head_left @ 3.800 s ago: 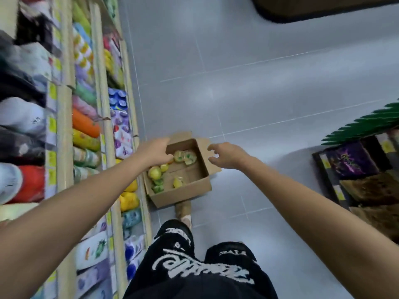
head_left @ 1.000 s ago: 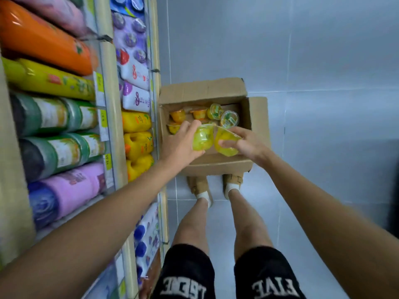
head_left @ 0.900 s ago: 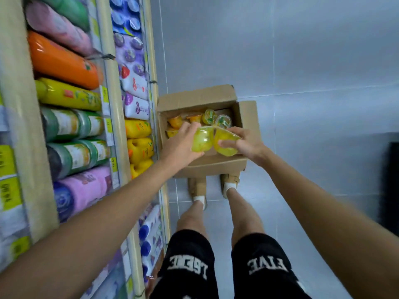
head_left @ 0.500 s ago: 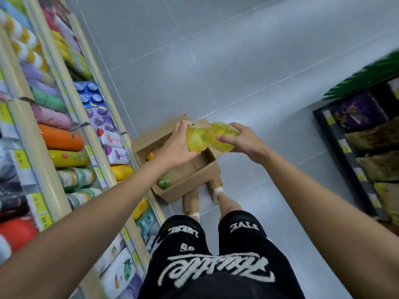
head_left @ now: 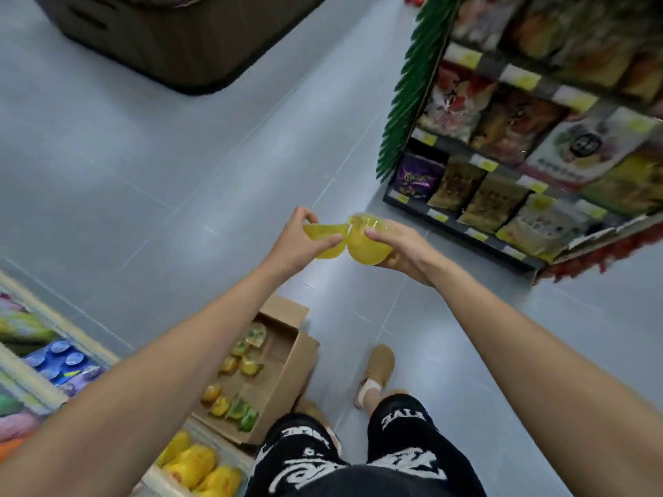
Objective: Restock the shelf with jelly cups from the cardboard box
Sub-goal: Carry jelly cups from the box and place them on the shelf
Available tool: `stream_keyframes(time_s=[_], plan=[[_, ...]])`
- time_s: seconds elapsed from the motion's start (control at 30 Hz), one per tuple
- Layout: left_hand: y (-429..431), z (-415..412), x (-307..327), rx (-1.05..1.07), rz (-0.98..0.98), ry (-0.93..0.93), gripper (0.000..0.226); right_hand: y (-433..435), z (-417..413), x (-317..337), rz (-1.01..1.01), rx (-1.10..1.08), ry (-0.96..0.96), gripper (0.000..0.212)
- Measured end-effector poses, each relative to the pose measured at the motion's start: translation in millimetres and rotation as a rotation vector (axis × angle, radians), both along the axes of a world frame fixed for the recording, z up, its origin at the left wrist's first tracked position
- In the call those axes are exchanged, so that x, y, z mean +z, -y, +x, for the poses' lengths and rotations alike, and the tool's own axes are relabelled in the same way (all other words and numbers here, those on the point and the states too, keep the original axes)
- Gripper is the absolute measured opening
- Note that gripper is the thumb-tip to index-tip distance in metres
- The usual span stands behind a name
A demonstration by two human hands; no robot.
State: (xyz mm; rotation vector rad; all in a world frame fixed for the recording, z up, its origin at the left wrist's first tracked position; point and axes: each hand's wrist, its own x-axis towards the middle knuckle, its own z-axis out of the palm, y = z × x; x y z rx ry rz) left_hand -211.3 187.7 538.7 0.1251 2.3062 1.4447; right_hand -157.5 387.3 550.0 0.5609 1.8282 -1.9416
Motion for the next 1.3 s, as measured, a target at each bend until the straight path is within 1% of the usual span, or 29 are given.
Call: stream_keyframes(time_s=[0.1, 0.2, 0.3, 0.4, 0.43, 0.53, 0.6, 0.7, 0.77, 0.93, 1.0, 1.03, 1.1, 1.13, 1.17, 1.23, 1.3], plan=[[-52.5, -7.1, 25.6, -0.062, 0.022, -0.005, 0.05, -45.9, 11.9, 26.1, -0.009, -0.117, -0.055, 0.031], [-109.4, -12.7, 47.3, -0.115, 0.032, -0.021, 0.045, -96.7, 18.5, 49.2, 0.032, -0.202, -0.099, 0.036], [-169.6, -16.5, 70.5, -0.173, 0.033, -0.024, 0.044, -148.6, 25.1, 77.9, 0.087, -0.281, -0.143, 0.027], [-229.7, -17.5, 99.6, -0.234, 0.074, -0.024, 0.042, -200.3, 32.4, 108.1, 0.143, -0.335, -0.21, 0.032], [-247.2, -16.6, 109.1, -0.25, 0.086, -0.034, 0.044, -216.5, 35.3, 116.6, 0.167, -0.348, -0.224, 0.032], [-298.3, -19.7, 136.4, -0.272, 0.086, -0.14, 0.052, -264.7, 36.1, 144.0, 0.216, -0.369, -0.265, 0.028], [-336.3, -22.4, 156.3, -0.27, 0.097, -0.199, 0.058, -300.2, 36.2, 166.0, 0.279, -0.387, -0.335, 0.026], [-388.0, -27.9, 189.0, -0.269, 0.178, -0.228, 0.064, -346.5, 32.5, 200.8, 0.39, -0.418, -0.445, 0.033], [-417.2, -27.3, 212.0, -0.261, 0.195, -0.275, 0.065, -374.0, 31.0, 221.3, 0.407, -0.444, -0.498, 0.034], [-477.5, -31.0, 266.6, -0.227, 0.267, -0.353, 0.08, -434.4, 24.7, 269.2, 0.429, -0.468, -0.589, 0.032], [-497.8, -37.6, 288.3, -0.223, 0.296, -0.371, 0.088, -454.0, 19.9, 288.9, 0.432, -0.484, -0.638, 0.039], [-507.2, -41.5, 299.0, -0.22, 0.304, -0.382, 0.093, -463.0, 17.4, 298.1, 0.452, -0.501, -0.661, 0.05], [-523.6, -48.7, 318.4, -0.212, 0.308, -0.414, 0.099, -480.7, 11.3, 316.0, 0.479, -0.538, -0.699, 0.081], [-532.1, -54.5, 326.0, -0.207, 0.316, -0.437, 0.098, -489.6, 7.9, 324.1, 0.484, -0.554, -0.707, 0.094], [-540.4, -60.3, 333.9, -0.208, 0.329, -0.458, 0.093, -496.5, 5.2, 333.4, 0.487, -0.564, -0.721, 0.103], [-556.5, -71.3, 348.5, -0.223, 0.37, -0.492, 0.079, -514.0, -5.9, 349.7, 0.502, -0.565, -0.742, 0.109], [-571.8, -82.5, 362.7, -0.228, 0.409, -0.519, 0.08, -530.1, -19.6, 366.6, 0.513, -0.581, -0.764, 0.109]])
